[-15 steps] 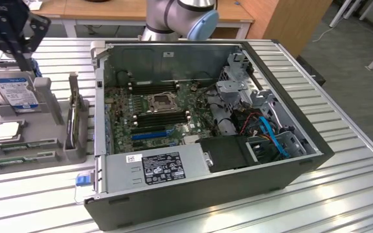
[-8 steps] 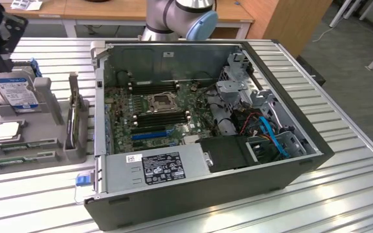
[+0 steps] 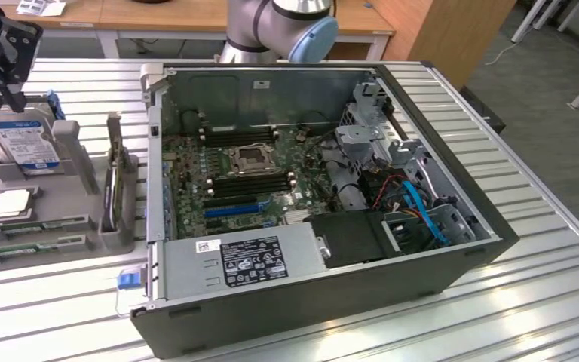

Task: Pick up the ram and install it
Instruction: 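Reach for the ram, then pick up the ram and move it above insertion slot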

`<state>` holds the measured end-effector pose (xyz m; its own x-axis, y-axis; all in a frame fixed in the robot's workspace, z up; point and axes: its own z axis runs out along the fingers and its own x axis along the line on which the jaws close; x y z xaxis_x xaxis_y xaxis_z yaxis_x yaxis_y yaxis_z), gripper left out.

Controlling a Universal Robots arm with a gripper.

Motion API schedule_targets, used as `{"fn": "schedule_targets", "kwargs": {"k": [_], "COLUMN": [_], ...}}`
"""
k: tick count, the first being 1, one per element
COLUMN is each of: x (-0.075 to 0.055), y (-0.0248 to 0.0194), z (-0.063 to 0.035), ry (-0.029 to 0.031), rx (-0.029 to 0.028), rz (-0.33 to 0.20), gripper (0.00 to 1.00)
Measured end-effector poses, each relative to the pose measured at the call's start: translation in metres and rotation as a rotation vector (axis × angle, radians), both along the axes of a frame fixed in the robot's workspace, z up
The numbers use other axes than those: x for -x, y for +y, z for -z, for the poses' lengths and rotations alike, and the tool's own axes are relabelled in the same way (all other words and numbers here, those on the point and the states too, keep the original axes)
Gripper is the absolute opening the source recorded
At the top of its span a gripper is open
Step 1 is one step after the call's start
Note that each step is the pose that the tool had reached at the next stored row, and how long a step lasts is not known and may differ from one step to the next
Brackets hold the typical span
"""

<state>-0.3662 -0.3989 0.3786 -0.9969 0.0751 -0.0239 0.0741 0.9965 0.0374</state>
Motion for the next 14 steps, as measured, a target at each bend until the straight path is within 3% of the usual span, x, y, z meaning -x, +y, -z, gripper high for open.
{"fn": "schedule_targets", "kwargs": {"k": [14], "x": [0.0], "y": [0.0], "z": [0.0], "ry": [0.0], "rx": [0.0], "rz": [0.0], "gripper": [0.3]}}
